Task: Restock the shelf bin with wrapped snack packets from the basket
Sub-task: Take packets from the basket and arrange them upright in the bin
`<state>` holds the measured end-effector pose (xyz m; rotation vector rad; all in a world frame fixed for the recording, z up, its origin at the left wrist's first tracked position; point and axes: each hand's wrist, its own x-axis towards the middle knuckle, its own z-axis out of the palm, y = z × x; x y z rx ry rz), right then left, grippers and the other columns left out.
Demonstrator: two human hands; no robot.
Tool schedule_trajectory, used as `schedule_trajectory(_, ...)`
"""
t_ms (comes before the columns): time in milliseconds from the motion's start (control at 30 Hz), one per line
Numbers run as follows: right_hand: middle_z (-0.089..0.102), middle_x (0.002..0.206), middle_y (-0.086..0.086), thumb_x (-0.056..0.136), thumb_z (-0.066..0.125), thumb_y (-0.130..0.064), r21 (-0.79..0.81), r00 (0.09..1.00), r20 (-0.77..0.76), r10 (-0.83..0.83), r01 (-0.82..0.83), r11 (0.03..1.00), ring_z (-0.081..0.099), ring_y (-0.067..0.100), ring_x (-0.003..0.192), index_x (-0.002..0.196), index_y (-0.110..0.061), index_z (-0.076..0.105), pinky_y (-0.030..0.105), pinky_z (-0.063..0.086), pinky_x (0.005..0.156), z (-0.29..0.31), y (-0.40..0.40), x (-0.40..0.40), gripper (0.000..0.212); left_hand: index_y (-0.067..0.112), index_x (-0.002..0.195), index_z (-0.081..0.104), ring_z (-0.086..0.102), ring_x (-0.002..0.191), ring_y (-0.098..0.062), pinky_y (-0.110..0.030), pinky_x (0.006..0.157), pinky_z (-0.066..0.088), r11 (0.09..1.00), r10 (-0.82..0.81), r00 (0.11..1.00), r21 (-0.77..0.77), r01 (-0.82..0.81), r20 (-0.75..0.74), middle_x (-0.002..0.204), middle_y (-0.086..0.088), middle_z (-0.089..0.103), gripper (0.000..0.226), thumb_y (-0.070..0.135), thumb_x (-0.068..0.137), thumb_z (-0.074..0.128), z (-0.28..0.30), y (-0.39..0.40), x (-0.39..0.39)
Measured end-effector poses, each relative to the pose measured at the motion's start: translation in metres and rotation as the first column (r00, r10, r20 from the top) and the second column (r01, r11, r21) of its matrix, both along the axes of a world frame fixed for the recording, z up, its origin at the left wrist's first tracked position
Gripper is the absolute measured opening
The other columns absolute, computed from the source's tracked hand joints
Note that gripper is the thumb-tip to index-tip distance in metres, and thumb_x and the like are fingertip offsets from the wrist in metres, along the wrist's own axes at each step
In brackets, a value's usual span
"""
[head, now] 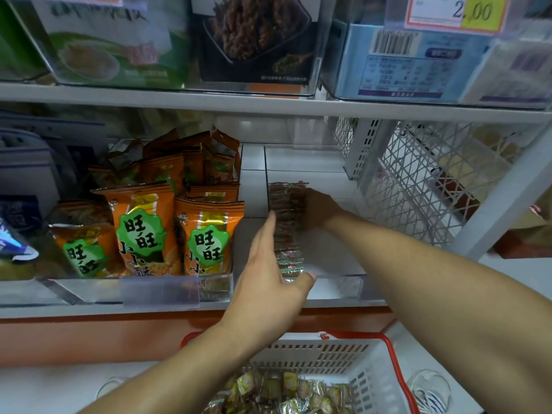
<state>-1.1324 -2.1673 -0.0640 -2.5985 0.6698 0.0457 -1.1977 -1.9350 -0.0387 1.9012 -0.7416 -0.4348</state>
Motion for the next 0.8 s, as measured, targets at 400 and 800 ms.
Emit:
schedule_trajectory(400,0.054,0.139,0.018,0.086,0.076,-0.025,0.207,0.966,0.165,-0.201,0.165,0.964,0.051,0.035,0.130,0.150,-0.010,0.031,0.036,0.041,0.107,-0.007,0.002,0.006,0.079,0.045,0.160,-0.002,0.013,0.129,0.020,-0.002,0.101,0.011,1.000,-0.006,1.000,0.002,0.006,0.026,0.166,0.025,0.009,0.106,0.035,0.088,0.075,-0.005,-0.001,0.001)
schedule_trajectory(800,0.069,0.111,0.002,0.081,0.050,0.013,0.139,0.576,0.807,-0.131,0.031,0.990,0.065,0.011,0.103,0.108,-0.013,0.068,0.021,0.051,0.086,0.055,0.067,-0.065,0.041,0.028,0.156,0.026,0.029,0.140,-0.001,-0.015,0.115,0.022,0.999,0.047,0.985,-0.002,-0.047,0.164,0.156,0.011,0.031,0.080,0.021,0.091,0.072,0.000,0.031,-0.024)
